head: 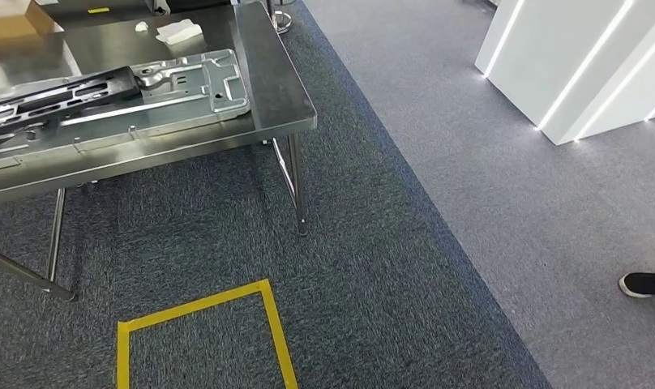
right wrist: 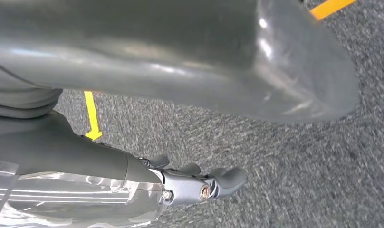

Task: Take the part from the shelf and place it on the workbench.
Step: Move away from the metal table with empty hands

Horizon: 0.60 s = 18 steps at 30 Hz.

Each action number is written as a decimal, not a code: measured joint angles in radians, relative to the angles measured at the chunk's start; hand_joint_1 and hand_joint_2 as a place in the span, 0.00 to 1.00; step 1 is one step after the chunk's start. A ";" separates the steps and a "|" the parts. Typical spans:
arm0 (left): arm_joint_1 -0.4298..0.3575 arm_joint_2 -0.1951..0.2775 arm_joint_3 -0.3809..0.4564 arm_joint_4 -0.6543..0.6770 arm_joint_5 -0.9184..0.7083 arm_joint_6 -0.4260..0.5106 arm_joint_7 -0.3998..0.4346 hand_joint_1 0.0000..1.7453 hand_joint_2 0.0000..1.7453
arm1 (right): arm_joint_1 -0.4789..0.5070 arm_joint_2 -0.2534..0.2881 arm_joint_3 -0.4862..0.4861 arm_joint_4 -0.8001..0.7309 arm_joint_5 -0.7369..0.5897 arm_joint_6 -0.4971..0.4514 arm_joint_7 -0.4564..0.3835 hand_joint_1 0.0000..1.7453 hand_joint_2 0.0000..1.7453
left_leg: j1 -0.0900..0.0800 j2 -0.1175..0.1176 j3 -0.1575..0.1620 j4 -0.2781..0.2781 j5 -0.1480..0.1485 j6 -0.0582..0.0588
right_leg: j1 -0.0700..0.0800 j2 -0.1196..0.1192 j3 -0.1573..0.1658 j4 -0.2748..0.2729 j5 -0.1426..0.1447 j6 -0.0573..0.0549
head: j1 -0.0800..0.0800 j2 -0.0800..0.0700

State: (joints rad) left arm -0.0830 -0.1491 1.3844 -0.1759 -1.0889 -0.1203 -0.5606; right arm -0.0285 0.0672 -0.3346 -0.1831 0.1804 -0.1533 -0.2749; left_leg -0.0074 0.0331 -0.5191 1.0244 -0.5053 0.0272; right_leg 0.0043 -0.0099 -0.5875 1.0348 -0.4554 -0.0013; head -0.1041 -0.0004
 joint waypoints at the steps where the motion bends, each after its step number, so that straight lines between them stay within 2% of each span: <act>1: -0.001 0.000 0.000 0.000 0.000 0.001 0.007 0.00 0.00 | 0.000 0.000 -0.001 0.000 0.000 0.000 0.001 0.00 0.00 | 0.000 0.002 0.000 -0.001 0.000 -0.005 | -0.003 0.004 0.000 -0.005 0.003 -0.003 | 0.000 0.000; 3: -0.001 0.004 0.000 0.000 0.001 0.002 0.017 0.00 0.00 | -0.001 0.001 -0.003 0.000 0.001 0.001 0.004 0.00 0.00 | 0.000 -0.005 -0.006 0.016 -0.020 -0.015 | -0.010 0.008 -0.001 -0.019 0.014 -0.012 | 0.000 0.000; 4: -0.001 0.005 0.000 0.000 0.002 0.001 0.022 0.00 0.00 | -0.001 0.001 -0.003 0.000 0.002 0.002 0.006 0.00 0.00 | 0.002 -0.011 -0.019 0.050 -0.050 -0.020 | -0.014 0.009 -0.004 -0.025 0.021 -0.017 | 0.000 0.000; 6: -0.001 0.008 0.000 0.000 0.005 -0.002 0.029 0.00 0.00 | -0.002 0.001 -0.004 0.000 0.003 0.003 0.009 0.00 0.00 | 0.009 -0.022 -0.062 0.164 -0.128 -0.029 | -0.015 0.013 -0.016 -0.026 0.031 -0.022 | 0.000 0.000; 7: 0.000 0.008 0.000 0.000 0.006 -0.004 0.033 0.00 0.00 | -0.002 0.001 -0.004 0.000 0.005 0.004 0.010 0.00 0.00 | 0.012 -0.024 -0.080 0.220 -0.156 -0.033 | -0.015 0.016 -0.024 -0.025 0.036 -0.022 | 0.000 0.000; 8: 0.000 0.008 0.000 0.000 0.008 -0.006 0.035 0.00 0.00 | -0.002 0.001 -0.004 0.000 0.007 0.004 0.012 0.00 0.00 | 0.015 -0.024 -0.086 0.247 -0.165 -0.037 | -0.015 0.019 -0.032 -0.024 0.042 -0.020 | 0.000 0.000; 9: 0.000 0.009 0.000 0.000 0.009 -0.010 0.037 0.00 0.00 | -0.002 0.001 -0.004 0.000 0.011 0.004 0.012 0.00 0.00 | 0.017 -0.024 -0.073 0.237 -0.155 -0.039 | -0.016 0.023 -0.040 -0.022 0.047 -0.017 | 0.000 0.000; 10: 0.000 0.009 0.000 0.000 0.009 -0.013 0.037 0.00 0.00 | -0.002 0.001 -0.004 0.000 0.014 0.004 0.013 0.00 0.00 | 0.020 -0.025 -0.040 0.187 -0.129 -0.040 | -0.017 0.028 -0.048 -0.018 0.053 -0.014 | 0.000 0.000; 11: -0.001 0.009 0.000 0.000 0.010 -0.016 0.038 0.00 0.00 | -0.003 0.001 -0.004 0.000 0.016 0.004 0.013 0.00 0.00 | 0.022 -0.032 0.005 0.111 -0.101 -0.040 | -0.019 0.033 -0.056 -0.014 0.059 -0.009 | 0.000 0.000; 13: -0.003 0.009 0.000 0.000 0.010 -0.021 0.038 0.00 0.00 | -0.004 0.001 -0.004 0.000 0.020 0.006 0.013 0.00 0.00 | 0.018 -0.045 0.065 -0.003 -0.063 -0.032 | -0.018 0.040 -0.066 -0.009 0.071 0.004 | 0.000 0.000; 14: -0.003 0.009 0.000 0.000 0.010 -0.023 0.038 0.00 0.00 | -0.005 0.001 -0.003 0.000 0.021 0.006 0.013 0.00 0.00 | 0.016 -0.050 0.073 -0.024 -0.057 -0.027 | -0.018 0.042 -0.068 -0.009 0.077 0.011 | 0.000 0.000; 16: -0.003 0.009 0.000 0.000 0.010 -0.026 0.038 0.00 0.00 | -0.003 0.000 -0.004 0.000 0.021 0.007 0.013 0.00 0.00 | 0.010 -0.045 0.065 -0.024 -0.043 -0.012 | -0.019 0.047 -0.069 -0.016 0.092 0.027 | 0.000 0.000; 17: -0.004 0.008 0.000 0.000 0.009 -0.028 0.039 0.00 0.00 | -0.001 0.000 -0.004 0.000 0.021 0.007 0.014 0.00 0.00 | 0.010 -0.039 0.060 -0.026 -0.032 -0.004 | -0.022 0.047 -0.072 -0.016 0.093 0.033 | 0.000 0.000; 18: -0.004 0.008 0.000 0.000 0.007 -0.030 0.039 0.00 0.00 | -0.001 -0.001 -0.004 0.001 0.021 0.008 0.014 0.00 0.00 | 0.010 -0.033 0.052 -0.028 -0.020 0.005 | -0.024 0.043 -0.079 -0.006 0.077 0.037 | 0.000 0.000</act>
State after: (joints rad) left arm -0.0873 -0.1412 1.3848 -0.1759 -1.0818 -0.1498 -0.5214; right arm -0.0290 0.0663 -0.3383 -0.1825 0.2015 -0.1454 -0.2609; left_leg 0.0029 -0.0002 -0.4673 0.9960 -0.5256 0.0318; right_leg -0.0197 0.0330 -0.6662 1.0285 -0.3785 0.0361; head -0.1041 -0.0004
